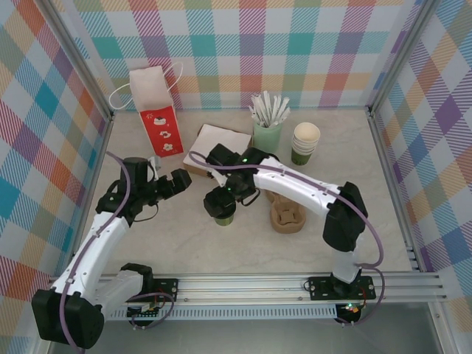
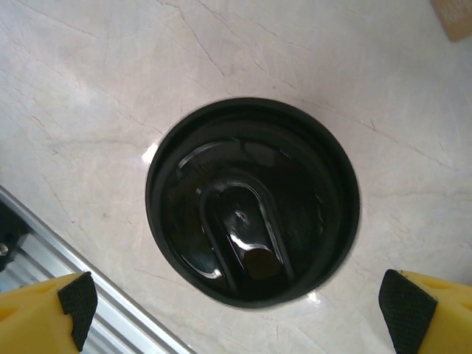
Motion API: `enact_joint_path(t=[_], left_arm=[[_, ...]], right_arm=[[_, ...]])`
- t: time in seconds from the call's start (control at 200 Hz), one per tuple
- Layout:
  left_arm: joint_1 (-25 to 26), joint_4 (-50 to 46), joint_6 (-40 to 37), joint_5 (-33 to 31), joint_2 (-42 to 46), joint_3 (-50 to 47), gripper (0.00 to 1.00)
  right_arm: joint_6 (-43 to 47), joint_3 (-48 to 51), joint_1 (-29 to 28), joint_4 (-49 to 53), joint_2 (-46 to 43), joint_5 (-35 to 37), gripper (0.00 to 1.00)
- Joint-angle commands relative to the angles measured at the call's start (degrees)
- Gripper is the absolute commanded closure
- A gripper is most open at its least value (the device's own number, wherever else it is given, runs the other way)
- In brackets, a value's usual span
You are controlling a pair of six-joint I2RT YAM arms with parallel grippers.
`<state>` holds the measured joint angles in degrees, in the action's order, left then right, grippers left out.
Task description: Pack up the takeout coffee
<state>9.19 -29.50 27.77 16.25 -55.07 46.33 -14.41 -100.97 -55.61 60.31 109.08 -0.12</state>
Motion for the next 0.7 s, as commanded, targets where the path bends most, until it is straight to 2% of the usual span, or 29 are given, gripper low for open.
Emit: enact_joint_path(t=[0.0, 0.295, 0.695], left_arm=[[-1.9, -1.3, 1.4, -1.8, 1.2, -1.2, 0.00], [-3.5, -1.8, 0.8, -1.4, 3.0, -3.0, 0.00], [-4.1, -1.8, 0.4, -0.8, 3.2, -3.7, 0.00]], right_arm=[[3.0, -3.6, -1.0, 5.2, 3.9, 4.0, 0.00], [4.5, -7.7, -2.0, 8.0, 7.4, 7.7, 0.00], [4.7, -8.3, -2.2, 6.2, 9.2, 3.6, 0.00]])
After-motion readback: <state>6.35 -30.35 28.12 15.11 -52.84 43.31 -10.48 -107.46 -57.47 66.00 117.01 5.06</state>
